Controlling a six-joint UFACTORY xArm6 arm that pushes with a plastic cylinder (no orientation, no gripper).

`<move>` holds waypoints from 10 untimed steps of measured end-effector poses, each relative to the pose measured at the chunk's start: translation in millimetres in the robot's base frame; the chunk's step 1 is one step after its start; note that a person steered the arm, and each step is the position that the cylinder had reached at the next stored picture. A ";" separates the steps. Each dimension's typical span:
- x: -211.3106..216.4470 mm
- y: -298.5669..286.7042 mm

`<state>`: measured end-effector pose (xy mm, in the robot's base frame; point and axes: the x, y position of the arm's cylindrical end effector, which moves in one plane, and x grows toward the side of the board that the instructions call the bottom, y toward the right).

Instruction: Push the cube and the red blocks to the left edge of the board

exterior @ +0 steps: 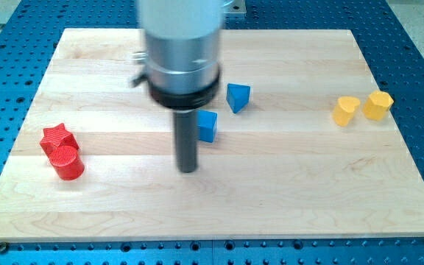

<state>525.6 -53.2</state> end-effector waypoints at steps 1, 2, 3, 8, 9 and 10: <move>-6.4 52.0; -53.3 84.4; -42.9 48.1; -79.6 -117.0; -87.2 -143.6; -85.6 -102.6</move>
<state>439.9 -155.8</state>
